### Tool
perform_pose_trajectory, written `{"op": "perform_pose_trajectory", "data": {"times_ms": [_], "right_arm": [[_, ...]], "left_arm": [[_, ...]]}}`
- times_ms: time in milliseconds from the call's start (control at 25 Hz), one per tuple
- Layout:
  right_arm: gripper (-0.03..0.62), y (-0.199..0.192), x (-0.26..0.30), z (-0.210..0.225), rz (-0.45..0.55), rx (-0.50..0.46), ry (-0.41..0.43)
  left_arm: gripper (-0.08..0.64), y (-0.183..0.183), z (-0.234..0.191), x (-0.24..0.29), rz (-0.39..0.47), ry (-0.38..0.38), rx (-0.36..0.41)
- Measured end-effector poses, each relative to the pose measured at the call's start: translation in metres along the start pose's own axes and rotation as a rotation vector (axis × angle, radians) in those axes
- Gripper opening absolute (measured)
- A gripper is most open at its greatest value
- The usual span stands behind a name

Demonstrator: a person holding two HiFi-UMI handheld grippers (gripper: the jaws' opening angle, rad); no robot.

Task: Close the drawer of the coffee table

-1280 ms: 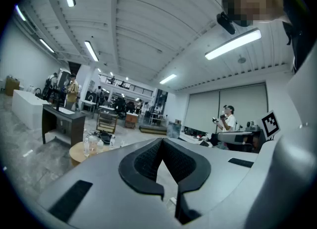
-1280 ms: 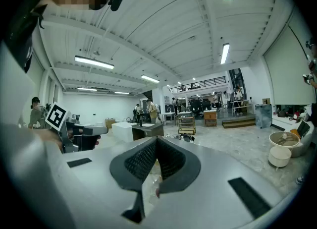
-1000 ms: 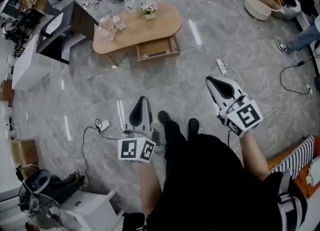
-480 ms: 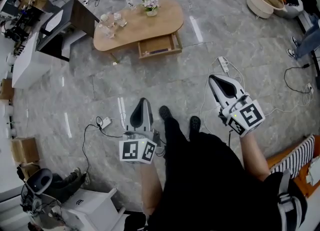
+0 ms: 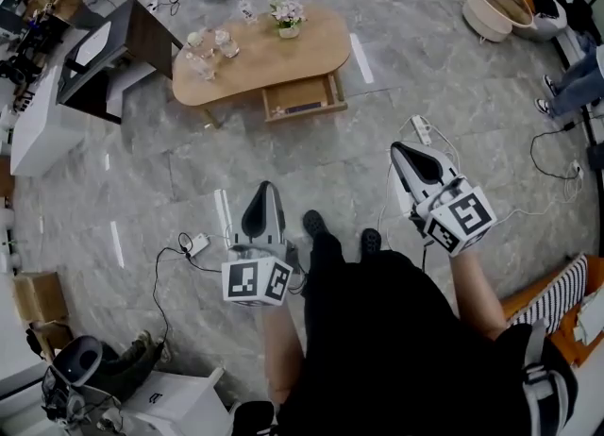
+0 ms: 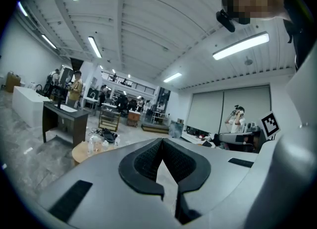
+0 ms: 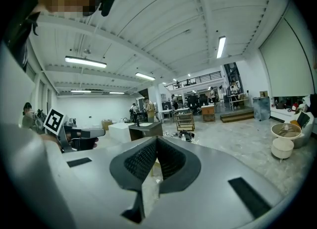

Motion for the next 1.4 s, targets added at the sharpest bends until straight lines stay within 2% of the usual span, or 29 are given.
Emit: {"op": "perform_pose_trajectory", "data": {"times_ms": [280, 600, 880, 1160, 1400], "right_arm": [[0.012, 0.010, 0.072, -0.025, -0.015, 0.017, -0.057], [0.012, 0.007, 0.129, -0.040, -0.037, -0.006, -0.161], [0.012, -0.008, 0.152, -0.030, -0.095, 0.017, -0.210], [0.012, -0.021, 0.196, 0.000, -0.105, 0.023, -0.206], [0.012, -0.052, 0.250, 0.036, -0.116, -0.023, -0.171]], "left_arm": [[0.015, 0.021, -0.083, 0.015, -0.014, -0.024, 0.030], [0.014, 0.018, -0.154, 0.041, -0.072, -0.111, 0.026], [0.015, 0.003, -0.182, 0.073, -0.134, -0.153, -0.001], [0.014, -0.007, -0.199, 0.119, -0.169, -0.169, 0.009], [0.014, -0.049, -0.220, 0.169, -0.198, -0.157, 0.000]]}}
Point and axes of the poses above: the fingertips, and each gripper's own axes: x forward along the fingers, z to its right, y out of its top, the point moved 3 cm from there along -x, backward along the fingers, and after that the axes turned 11 degrees about -y, right-handed, at the moved point
